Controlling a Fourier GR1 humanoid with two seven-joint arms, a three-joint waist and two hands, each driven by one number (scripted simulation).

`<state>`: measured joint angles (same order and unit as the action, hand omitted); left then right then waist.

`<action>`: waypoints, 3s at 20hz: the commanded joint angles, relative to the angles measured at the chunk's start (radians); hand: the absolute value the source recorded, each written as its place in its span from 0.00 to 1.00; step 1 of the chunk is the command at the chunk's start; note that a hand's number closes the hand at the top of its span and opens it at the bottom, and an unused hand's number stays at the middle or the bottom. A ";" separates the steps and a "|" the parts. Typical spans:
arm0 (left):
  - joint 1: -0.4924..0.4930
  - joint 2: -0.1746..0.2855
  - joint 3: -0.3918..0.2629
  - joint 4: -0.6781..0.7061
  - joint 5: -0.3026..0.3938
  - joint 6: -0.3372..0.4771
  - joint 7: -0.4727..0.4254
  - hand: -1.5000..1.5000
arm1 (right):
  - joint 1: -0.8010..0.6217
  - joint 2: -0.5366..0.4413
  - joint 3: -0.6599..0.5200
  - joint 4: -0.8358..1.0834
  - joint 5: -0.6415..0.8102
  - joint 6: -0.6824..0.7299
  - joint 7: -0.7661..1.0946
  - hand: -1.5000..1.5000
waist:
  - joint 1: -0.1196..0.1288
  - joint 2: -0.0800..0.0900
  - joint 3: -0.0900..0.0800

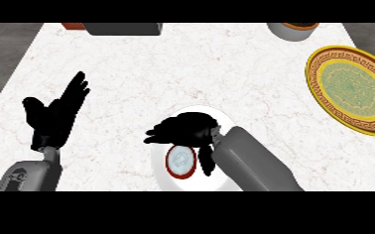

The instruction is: Pick the can from the plate and place it in the plate

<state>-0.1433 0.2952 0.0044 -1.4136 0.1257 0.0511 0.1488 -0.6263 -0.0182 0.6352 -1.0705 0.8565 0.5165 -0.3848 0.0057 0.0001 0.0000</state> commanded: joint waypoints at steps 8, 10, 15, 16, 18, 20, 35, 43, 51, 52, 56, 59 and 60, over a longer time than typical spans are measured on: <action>-0.035 -0.022 0.027 0.026 -0.033 -0.013 0.007 0.50 | 0.000 0.017 0.108 0.097 0.098 -0.020 -0.140 1.00 | 0.003 0.002 0.000; -0.120 -0.045 0.026 0.089 -0.049 0.008 0.031 0.50 | -0.001 0.018 0.101 0.113 0.132 -0.050 -0.172 1.00 | -0.004 0.003 0.000; 0.008 -0.030 0.040 -0.037 -0.032 -0.041 0.030 0.50 | 0.063 0.018 0.128 0.027 0.079 -0.055 -0.114 1.00 | 0.003 -0.001 0.000; -0.031 -0.039 0.051 -0.019 -0.039 -0.020 0.042 0.50 | 0.043 0.018 0.115 0.035 0.057 -0.030 -0.111 1.00 | 0.002 0.000 0.000; -0.024 -0.024 0.053 -0.023 -0.043 -0.050 0.034 0.50 | 0.010 0.018 0.072 0.040 0.025 -0.056 -0.114 1.00 | 0.003 0.000 0.000; -0.046 -0.049 0.053 0.076 -0.057 -0.036 -0.016 0.50 | 0.045 0.018 0.075 -0.035 0.033 -0.131 -0.049 1.00 | -0.001 0.001 0.000; 0.066 -0.030 0.093 -0.020 -0.039 -0.004 0.011 0.50 | 0.532 -0.520 -0.597 -0.529 -0.281 -0.504 -0.246 1.00 | -0.101 -0.020 0.001; -0.008 -0.054 0.059 0.013 -0.068 -0.009 0.009 0.50 | 0.620 -0.576 -0.890 -0.549 -0.546 -0.372 -0.136 1.00 | -0.025 -0.002 0.000; 0.005 -0.083 0.035 -0.071 -0.068 -0.018 0.060 0.50 | 0.396 -0.622 -0.968 -0.106 -0.523 -0.376 -0.206 1.00 | 0.010 0.002 0.001; -0.103 -0.068 0.063 0.060 -0.072 -0.024 0.037 0.50 | 0.328 -0.659 -0.972 -0.090 -0.523 -0.352 -0.137 1.00 | 0.004 0.004 0.000; -0.100 -0.071 0.056 0.090 -0.097 -0.030 -0.016 0.50 | 0.174 -0.679 -0.959 0.228 -0.450 -0.414 -0.283 1.00 | 0.012 0.007 0.001; -0.028 -0.100 0.030 -0.003 -0.100 -0.015 0.014 0.50 | 0.163 -0.713 -0.951 0.394 -0.373 -0.487 -0.424 1.00 | 0.018 0.006 0.002; -0.059 -0.085 0.053 0.035 -0.082 -0.029 0.017 0.50 | 0.147 -0.729 -0.944 0.455 -0.348 -0.508 -0.469 1.00 | 0.024 0.010 0.002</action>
<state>-0.1922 0.2125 0.0487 -1.3880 0.0369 0.0274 0.1624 -0.4070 -0.7129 -0.3224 -0.8115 0.4343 0.0718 -0.7494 0.0223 0.0071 0.0016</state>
